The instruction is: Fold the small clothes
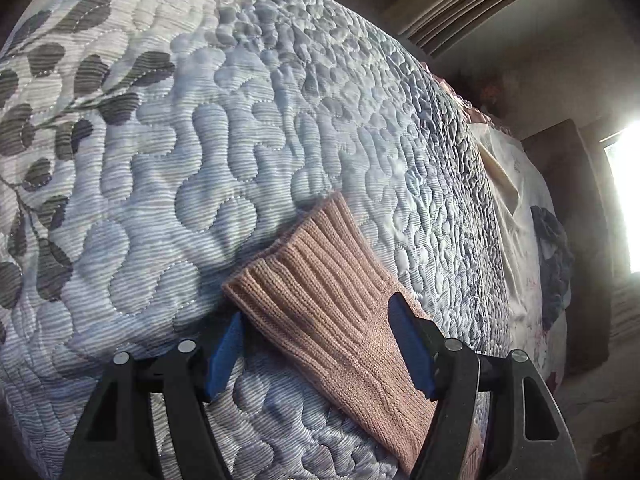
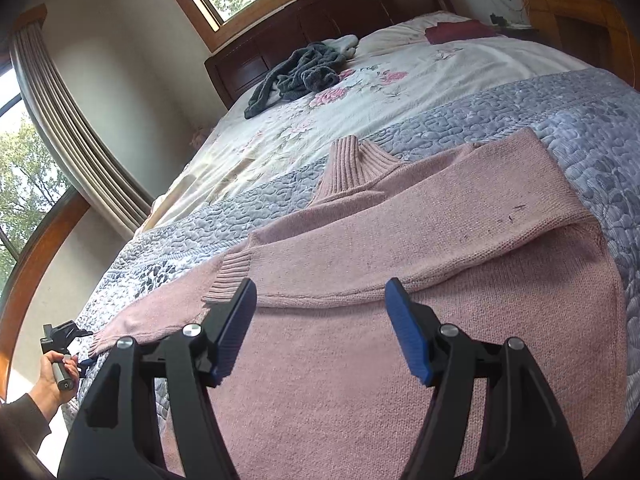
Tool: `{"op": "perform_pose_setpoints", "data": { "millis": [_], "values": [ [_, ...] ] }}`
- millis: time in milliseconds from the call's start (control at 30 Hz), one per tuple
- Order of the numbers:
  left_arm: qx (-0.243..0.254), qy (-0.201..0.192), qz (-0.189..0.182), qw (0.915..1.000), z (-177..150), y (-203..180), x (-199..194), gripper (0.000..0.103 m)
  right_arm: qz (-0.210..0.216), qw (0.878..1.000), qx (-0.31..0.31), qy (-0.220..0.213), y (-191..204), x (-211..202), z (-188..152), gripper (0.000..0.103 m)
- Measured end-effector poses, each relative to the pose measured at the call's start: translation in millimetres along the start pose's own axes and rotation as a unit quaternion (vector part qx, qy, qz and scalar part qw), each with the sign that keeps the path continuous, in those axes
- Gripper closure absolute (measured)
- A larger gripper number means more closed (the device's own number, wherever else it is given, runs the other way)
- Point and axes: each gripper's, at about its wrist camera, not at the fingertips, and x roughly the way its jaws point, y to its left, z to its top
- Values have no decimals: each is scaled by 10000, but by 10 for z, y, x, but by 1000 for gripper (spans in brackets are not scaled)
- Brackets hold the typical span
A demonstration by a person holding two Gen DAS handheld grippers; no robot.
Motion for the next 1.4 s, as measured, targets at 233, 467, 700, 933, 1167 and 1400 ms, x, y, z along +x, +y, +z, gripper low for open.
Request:
{"op": "perform_pose_setpoints", "data": {
  "millis": [233,467,700,933,1167,1400],
  "values": [
    [255,-58,-241,9994,-61,-286,-236,92,188,9993,144,281,71,-62,-70,36],
    [2281,-48,-1585,9606,-1013,-2026,-883,93,90,9966,290,764,97,-450,-48,36],
    [3842,451,-2219,8950,-2504,-3350,-814,93,-36,9971,346,683,-14,-917,86,36],
    [4588,1243,-2050,8556,-3715,-3570,-223,93,-269,9965,368,700,-290,-1020,126,36],
    [4883,1677,-1806,8371,-4410,-3358,319,92,-266,9949,258,942,-427,-827,230,36],
    [4344,1831,-2169,8548,-4434,-2892,282,43,928,9767,937,1694,-492,-66,631,29]
  ]
}}
